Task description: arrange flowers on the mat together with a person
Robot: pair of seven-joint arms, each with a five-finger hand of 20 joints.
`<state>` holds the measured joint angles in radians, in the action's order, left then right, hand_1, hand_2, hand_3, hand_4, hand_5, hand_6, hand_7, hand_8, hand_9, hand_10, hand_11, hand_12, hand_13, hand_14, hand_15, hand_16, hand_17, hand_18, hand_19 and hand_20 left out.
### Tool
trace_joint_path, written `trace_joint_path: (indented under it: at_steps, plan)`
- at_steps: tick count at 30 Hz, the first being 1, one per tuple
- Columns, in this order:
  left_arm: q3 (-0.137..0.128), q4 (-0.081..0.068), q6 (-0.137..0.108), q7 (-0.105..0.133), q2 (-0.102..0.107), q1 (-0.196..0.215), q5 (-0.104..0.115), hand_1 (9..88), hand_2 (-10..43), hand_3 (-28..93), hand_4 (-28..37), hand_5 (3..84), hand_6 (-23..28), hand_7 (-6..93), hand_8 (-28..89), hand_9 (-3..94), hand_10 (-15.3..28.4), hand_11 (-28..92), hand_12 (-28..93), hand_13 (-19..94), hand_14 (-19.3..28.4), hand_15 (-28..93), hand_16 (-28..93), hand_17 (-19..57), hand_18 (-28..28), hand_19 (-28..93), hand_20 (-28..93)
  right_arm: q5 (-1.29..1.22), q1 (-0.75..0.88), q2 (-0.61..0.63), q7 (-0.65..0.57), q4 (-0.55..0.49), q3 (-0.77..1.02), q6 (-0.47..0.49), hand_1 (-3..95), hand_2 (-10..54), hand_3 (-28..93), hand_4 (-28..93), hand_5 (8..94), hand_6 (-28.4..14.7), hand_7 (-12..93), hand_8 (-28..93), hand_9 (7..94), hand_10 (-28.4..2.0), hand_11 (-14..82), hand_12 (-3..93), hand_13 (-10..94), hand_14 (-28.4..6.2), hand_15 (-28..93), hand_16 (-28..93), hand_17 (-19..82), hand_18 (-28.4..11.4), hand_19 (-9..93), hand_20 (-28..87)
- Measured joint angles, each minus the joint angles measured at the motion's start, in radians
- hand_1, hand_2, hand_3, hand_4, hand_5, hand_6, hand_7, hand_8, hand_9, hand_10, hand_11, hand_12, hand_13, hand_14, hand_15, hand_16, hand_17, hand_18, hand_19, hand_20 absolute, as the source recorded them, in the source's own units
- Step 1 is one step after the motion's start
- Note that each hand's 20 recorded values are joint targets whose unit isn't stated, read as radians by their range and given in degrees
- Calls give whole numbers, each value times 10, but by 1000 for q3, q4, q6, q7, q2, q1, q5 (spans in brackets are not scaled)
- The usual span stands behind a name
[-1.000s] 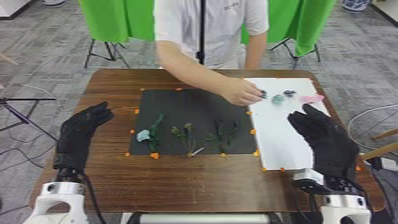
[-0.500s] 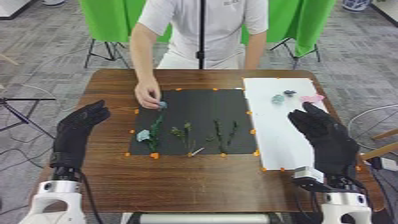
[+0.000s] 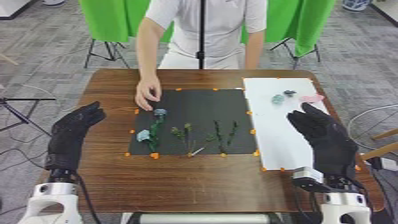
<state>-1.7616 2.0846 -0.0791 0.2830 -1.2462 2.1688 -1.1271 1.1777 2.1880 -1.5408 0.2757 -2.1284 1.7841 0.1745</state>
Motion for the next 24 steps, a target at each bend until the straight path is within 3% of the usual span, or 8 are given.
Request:
trace_joint_path:
  at_steps: [15,22,24]
  plan:
    - [-4,0,1,0,3,0,0,263,3,641,-191,492,36,150,-61,449,131,189,155,356,171,184,42,70,127,71,205,3,2,2,2,0,1,0,150,-71,810,-133,542,-13,136,-91,542,-152,73,159,445,-146,138,203,257,-142,175,394]
    - [-4,0,-1,0,5,0,1,265,4,639,-191,492,36,150,-60,449,132,189,155,356,171,184,42,70,127,70,205,117,-9,39,0,-5,26,-42,203,-94,770,-136,485,-10,136,-90,459,-158,79,202,487,-158,158,254,263,-172,406,436]
    - [-5,1,-1,-1,5,1,2,265,5,637,-191,492,36,149,-61,449,132,189,155,356,171,184,42,70,127,71,205,226,-19,73,-14,-12,32,-136,237,-95,728,-133,482,-27,125,-81,464,-174,122,216,532,-170,303,239,335,-180,511,427]
